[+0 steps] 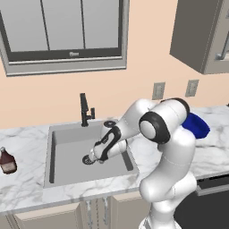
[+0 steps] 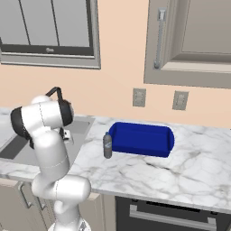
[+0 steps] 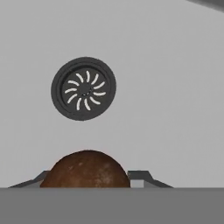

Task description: Pick up all produce items and place them in the sink. Turn on the sink faucet to wash them. Then turn the sink off and put them in the tray.

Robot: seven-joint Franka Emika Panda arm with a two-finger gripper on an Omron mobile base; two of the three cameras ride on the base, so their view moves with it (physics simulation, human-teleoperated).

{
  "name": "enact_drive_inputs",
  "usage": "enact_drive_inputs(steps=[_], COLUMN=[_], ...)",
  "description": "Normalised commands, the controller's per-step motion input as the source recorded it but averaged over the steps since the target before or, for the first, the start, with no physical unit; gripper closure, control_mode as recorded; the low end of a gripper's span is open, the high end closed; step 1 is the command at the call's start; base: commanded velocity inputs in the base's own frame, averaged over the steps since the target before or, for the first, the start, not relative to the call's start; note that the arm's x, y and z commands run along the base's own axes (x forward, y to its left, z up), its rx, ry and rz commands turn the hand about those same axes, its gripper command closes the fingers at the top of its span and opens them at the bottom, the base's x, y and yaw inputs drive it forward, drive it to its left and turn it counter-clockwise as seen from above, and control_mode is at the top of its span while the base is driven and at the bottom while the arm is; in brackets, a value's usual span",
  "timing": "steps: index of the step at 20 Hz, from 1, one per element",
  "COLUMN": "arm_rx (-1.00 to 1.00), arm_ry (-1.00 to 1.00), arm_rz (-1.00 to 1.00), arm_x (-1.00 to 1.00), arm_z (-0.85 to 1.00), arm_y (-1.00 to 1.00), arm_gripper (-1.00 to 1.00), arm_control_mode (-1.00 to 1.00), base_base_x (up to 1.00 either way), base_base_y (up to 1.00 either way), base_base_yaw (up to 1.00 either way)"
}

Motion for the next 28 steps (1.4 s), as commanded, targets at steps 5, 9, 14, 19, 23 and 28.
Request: enact_drive_inputs(steps=[5,9,14,19,23,28], arm_rx=[0.0,0.0,0.0,0.0,0.0,0.0], arm_ry=[0.0,0.0,0.0,0.06,0.04,0.0], arm_rz=[0.0,0.0,0.0,0.0,0.0,0.0], arm_x=[0.04,0.02,0.0,0.0,0.05,0.1], arm_z=[-0.19,-0.15,-0.08,-0.13,-0.3,-0.08], arm_y=[0.01,0.0,0.0,0.0,0.01,0.02], arm_gripper=[1.0,1.0,1.0,1.0,-1.0,-1.0], arm_control_mode=[-1.0,-1.0,-1.0,-1.0,-1.0,-1.0], base_base_x=[0.0,0.0,0.0,0.0,0.0,0.0], base_base_y=[0.0,0.0,0.0,0.0,0.0,0.0], base_base_yaw=[0.0,0.0,0.0,0.0,0.0,0.0])
